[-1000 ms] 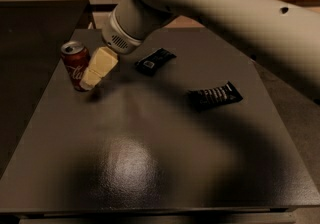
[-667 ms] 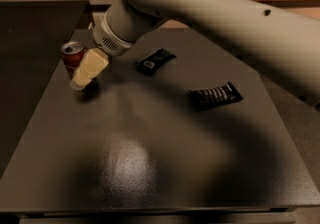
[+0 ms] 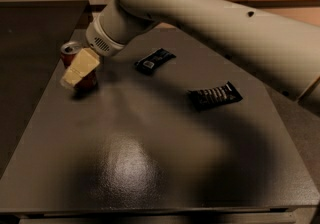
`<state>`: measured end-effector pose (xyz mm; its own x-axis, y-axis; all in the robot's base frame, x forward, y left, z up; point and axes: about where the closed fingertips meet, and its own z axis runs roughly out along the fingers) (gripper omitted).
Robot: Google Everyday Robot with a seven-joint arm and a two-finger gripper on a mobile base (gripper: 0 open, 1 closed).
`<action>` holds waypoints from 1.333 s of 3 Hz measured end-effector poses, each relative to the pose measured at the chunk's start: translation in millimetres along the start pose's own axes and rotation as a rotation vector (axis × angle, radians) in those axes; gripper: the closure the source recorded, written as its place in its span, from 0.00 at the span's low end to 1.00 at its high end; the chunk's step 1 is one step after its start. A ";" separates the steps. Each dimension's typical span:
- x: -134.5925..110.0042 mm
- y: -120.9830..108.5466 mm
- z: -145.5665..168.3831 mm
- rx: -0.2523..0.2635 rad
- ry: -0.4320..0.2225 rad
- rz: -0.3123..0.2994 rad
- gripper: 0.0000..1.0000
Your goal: Pick coke can
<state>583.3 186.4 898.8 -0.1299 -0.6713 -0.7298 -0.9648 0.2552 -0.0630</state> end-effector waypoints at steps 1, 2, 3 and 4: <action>-5.9 -0.9 3.4 -0.005 -0.007 0.022 0.18; -7.7 1.1 6.9 -0.012 -0.007 0.034 0.41; -6.9 1.3 5.1 -0.026 -0.010 0.044 0.65; -10.2 -2.4 -13.8 -0.052 -0.034 0.054 0.88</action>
Offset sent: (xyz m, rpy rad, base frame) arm 0.0033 0.0125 -0.0016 0.0212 0.0479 -0.0239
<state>583.8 183.0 915.8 -0.1754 -0.6334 -0.7537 -0.9672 0.2538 0.0118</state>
